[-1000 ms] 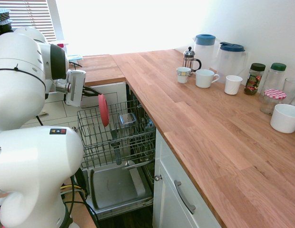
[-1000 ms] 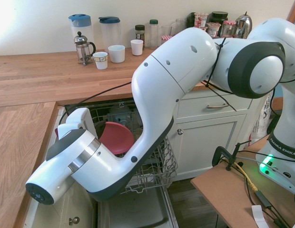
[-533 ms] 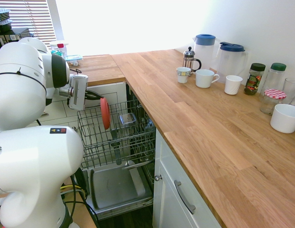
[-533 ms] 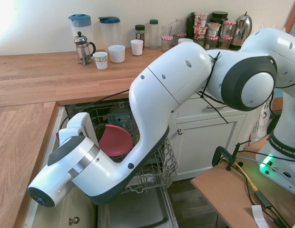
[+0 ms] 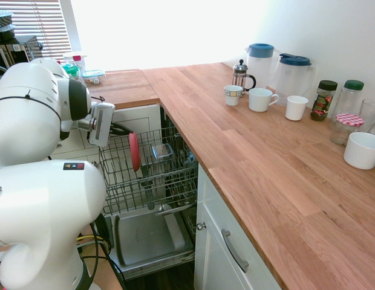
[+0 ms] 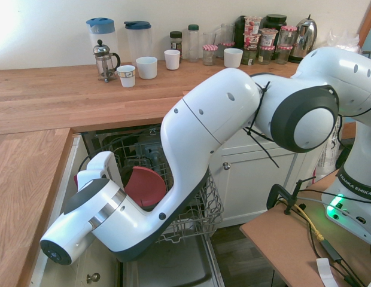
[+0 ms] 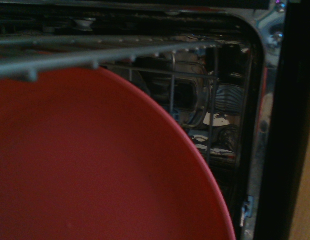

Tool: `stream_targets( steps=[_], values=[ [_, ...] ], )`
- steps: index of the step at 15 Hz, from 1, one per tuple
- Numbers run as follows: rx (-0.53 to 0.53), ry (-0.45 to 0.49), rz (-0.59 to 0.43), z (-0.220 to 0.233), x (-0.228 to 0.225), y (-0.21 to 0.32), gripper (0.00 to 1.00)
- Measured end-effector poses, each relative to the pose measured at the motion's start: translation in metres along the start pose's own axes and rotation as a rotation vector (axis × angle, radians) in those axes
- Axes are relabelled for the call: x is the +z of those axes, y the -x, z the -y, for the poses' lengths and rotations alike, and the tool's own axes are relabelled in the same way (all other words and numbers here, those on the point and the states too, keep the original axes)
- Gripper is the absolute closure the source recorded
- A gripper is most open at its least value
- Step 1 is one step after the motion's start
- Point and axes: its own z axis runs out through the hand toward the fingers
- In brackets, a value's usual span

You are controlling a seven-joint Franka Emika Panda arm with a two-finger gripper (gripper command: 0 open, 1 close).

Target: Put the plate in the dishwasher

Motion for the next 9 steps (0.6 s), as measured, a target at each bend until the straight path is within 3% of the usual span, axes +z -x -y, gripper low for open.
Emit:
stream_targets(
  steps=[3,4,9],
  values=[
    [-0.010,0.000,0.016,0.0068,0.0063,0.0016,1.00],
    [-0.011,-0.002,0.022,0.0070,0.0067,0.0002,0.00],
    [-0.014,-0.010,0.022,0.0090,0.0068,-0.0002,0.00]
  ],
)
